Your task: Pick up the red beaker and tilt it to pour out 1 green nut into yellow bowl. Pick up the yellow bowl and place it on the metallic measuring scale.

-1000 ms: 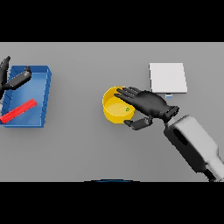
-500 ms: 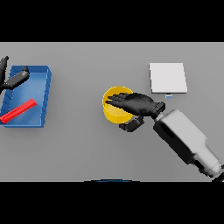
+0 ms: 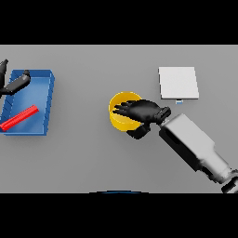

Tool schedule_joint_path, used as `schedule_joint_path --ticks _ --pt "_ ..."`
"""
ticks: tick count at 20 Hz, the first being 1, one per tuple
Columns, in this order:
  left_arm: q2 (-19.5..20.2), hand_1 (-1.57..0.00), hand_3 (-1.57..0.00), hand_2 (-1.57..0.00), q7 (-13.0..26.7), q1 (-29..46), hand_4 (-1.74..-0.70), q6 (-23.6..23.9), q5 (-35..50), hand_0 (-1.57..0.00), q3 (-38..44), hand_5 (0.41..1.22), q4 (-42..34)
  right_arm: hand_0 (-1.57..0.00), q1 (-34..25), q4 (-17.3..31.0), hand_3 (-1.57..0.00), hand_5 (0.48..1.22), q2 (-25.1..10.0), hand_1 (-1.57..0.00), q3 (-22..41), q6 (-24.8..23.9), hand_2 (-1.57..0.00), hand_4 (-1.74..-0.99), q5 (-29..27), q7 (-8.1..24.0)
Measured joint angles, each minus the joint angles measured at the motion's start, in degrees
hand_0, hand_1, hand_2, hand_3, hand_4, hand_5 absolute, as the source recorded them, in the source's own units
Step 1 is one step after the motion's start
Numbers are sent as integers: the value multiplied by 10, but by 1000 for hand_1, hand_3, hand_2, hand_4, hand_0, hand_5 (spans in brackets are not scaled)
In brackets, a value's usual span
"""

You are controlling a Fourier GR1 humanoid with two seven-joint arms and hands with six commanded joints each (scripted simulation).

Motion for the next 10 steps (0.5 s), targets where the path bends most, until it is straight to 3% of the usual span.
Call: schedule_joint_path --ticks 2,4,6,7,9,10 --pt "0 1 1 1 -2 2 -793 0 0 1 -1 722 -4 -258 -3 1 -249 900 1 -236 9 4 -233 -1387 7 4" --pt "7 1 1 1 -7 12 -795 1 4 1 1 725 -12 -721 -7 3 -472 1016 -3 -664 12 6 -624 -1488 11 -6" --pt "4 1 1 1 -1 6 -800 3 4 1 2 727 -13 -1027 -7 -1 -691 1090 -3 -991 13 27 -965 -1571 4 0" --pt "5 1 1 1 7 4 -799 4 6 1 4 728 -16 -1136 -10 5 -867 1116 -6 -1107 13 34 -1086 -1604 -2 -16" --pt "9 1 1 1 3 8 -799 5 5 1 3 727 -17 -1292 -8 0 -1019 1154 -12 -1274 15 40 -1261 -1649 -6 -19" --pt "10 1 1 1 7 7 -800 5 4 1 4 726 -15 -1348 -7 -4 -1092 1167 -9 -1333 14 45 -1283 -1667 -9 -4"
